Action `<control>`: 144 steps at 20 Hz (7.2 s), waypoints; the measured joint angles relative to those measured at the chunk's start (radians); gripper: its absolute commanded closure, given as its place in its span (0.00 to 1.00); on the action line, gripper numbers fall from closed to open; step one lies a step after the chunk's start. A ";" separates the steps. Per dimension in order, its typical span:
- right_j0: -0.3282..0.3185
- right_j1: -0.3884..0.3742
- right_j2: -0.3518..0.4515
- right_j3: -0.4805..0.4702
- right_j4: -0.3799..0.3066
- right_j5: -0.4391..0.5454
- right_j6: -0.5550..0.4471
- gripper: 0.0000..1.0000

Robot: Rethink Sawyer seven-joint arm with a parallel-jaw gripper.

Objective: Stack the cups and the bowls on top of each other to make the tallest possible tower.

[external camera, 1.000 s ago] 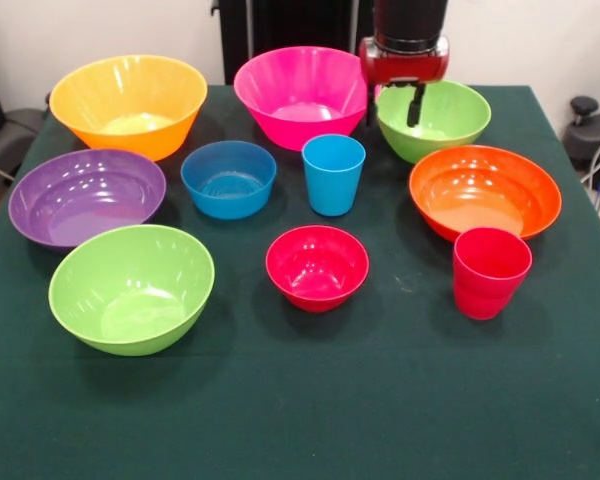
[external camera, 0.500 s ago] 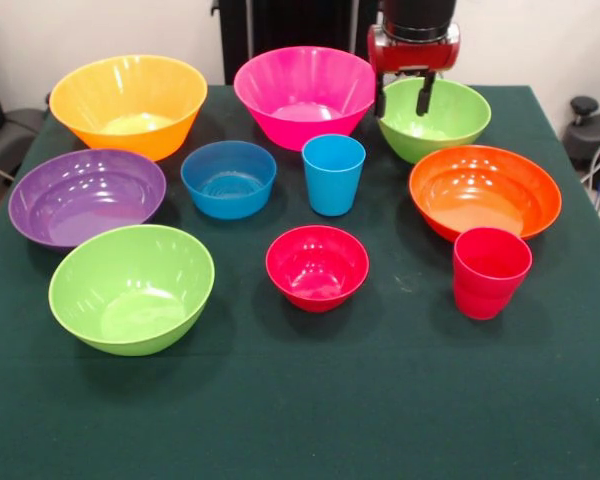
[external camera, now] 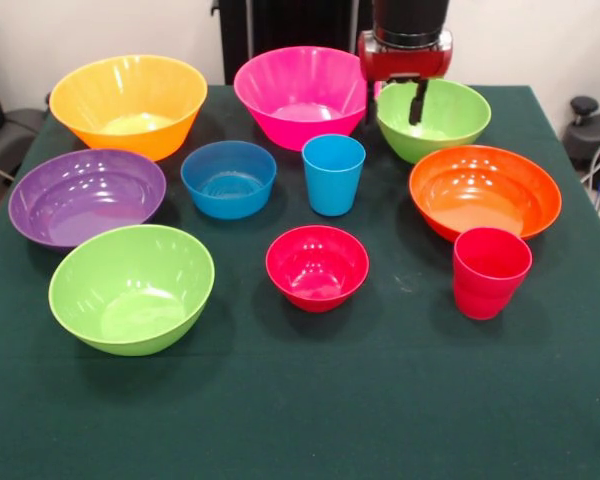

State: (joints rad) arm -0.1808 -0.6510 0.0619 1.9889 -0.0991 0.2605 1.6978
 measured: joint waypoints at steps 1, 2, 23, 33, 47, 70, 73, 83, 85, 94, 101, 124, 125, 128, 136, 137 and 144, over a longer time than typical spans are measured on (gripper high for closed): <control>-0.001 0.000 0.000 -0.003 0.000 0.003 0.000 0.00; -0.005 0.000 -0.001 -0.015 0.000 0.013 0.000 0.00; -0.146 0.004 0.003 -0.108 -0.034 0.082 0.000 0.00; -0.179 0.006 0.011 -0.112 -0.054 0.135 0.000 0.00; -0.229 0.035 0.044 -0.148 -0.143 0.135 0.000 0.00; -0.286 0.163 0.078 -0.197 -0.282 0.111 0.000 0.00; -0.287 0.164 0.078 -0.197 -0.282 0.108 0.000 0.00; -0.286 0.164 0.095 -0.196 -0.271 0.107 0.000 0.00; -0.278 0.164 0.097 -0.195 -0.261 0.107 0.000 0.00; -0.215 0.161 0.099 -0.179 -0.192 0.107 0.008 0.00; -0.155 0.152 0.100 -0.152 -0.128 0.083 0.073 0.00; -0.217 0.174 0.104 -0.120 -0.126 -0.006 0.121 0.00; -0.222 0.177 0.104 -0.120 -0.129 -0.010 0.121 0.00; -0.238 0.179 0.112 -0.120 -0.133 -0.022 0.121 0.00; -0.245 0.180 0.115 -0.118 -0.150 -0.045 0.121 0.00; -0.245 0.180 0.116 -0.114 -0.153 -0.053 0.121 0.00; -0.242 0.179 0.117 -0.083 -0.161 -0.105 0.121 0.00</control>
State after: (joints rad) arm -0.4227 -0.4721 0.1785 1.9063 -0.2600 0.1560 1.8186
